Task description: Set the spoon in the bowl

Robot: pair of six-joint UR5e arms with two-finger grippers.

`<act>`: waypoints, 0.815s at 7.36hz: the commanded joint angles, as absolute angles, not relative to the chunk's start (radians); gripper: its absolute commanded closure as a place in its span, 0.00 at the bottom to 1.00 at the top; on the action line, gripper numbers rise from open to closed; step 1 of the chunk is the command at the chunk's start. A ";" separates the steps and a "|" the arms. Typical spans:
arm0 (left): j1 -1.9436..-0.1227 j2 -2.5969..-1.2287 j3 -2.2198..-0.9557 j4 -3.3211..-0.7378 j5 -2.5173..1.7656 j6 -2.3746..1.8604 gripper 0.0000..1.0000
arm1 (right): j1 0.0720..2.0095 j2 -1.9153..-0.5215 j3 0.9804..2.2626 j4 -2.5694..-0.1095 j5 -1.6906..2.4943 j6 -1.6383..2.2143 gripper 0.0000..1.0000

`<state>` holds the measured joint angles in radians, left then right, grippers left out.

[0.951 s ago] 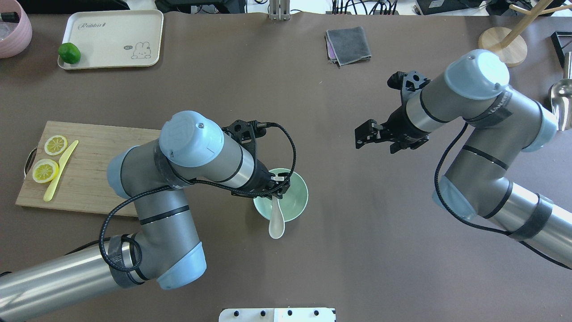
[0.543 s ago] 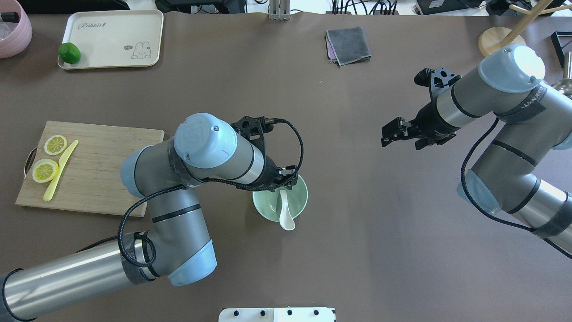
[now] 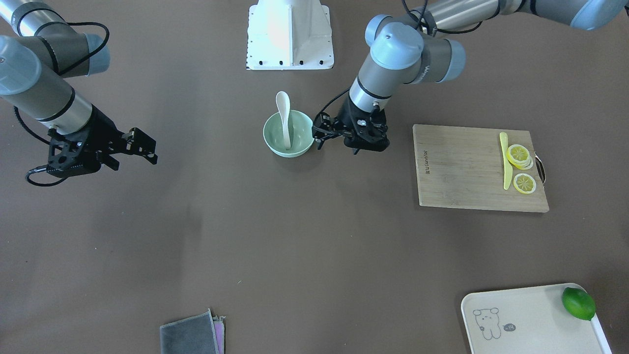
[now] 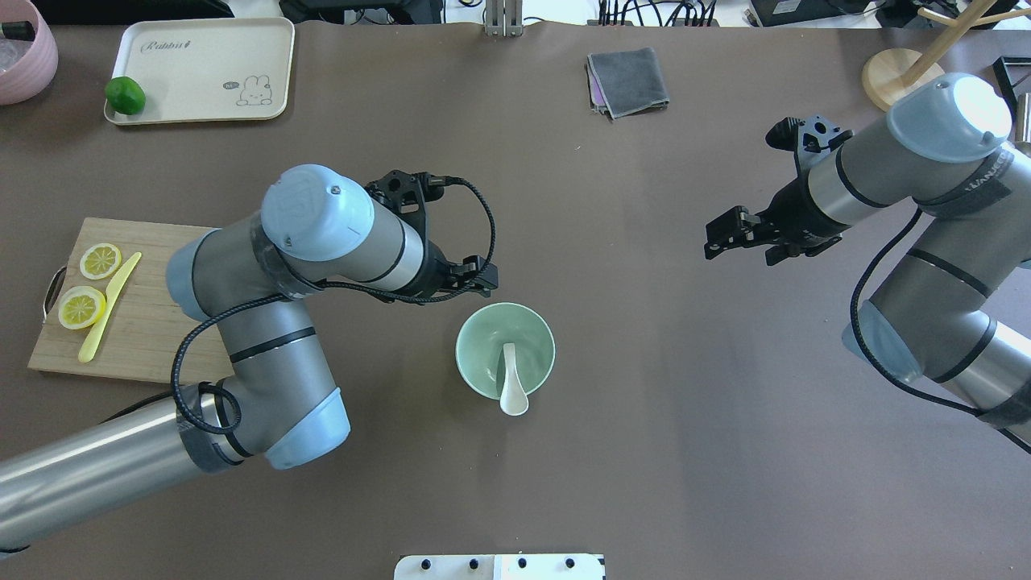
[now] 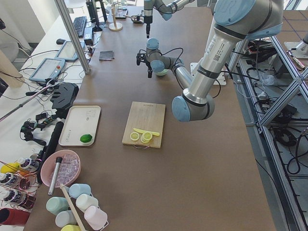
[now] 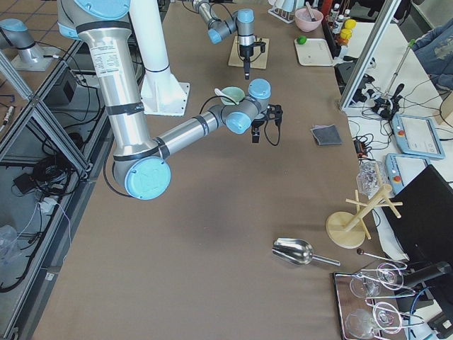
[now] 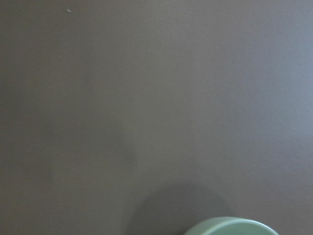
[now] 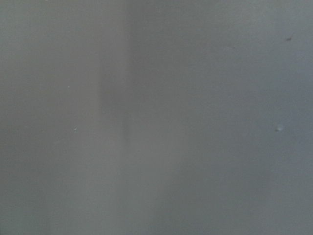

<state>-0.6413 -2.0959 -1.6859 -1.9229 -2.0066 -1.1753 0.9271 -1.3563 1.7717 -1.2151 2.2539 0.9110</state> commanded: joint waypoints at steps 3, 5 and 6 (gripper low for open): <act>-1.065 -1.777 -1.691 -1.907 -2.241 -0.494 0.02 | 1.272 -1.445 1.574 -1.226 2.375 0.360 0.00; -1.246 -1.692 -1.669 -1.792 -2.241 -0.149 0.02 | 1.398 -1.474 1.482 -1.226 2.375 0.109 0.00; -1.325 -1.662 -1.675 -1.754 -2.247 -0.059 0.02 | 1.449 -1.488 1.447 -1.226 2.375 0.016 0.00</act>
<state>-1.2141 -1.7079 -1.6750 -1.8125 -2.2395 -0.2167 1.3747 -1.4689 1.5003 -1.2255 2.3737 0.1594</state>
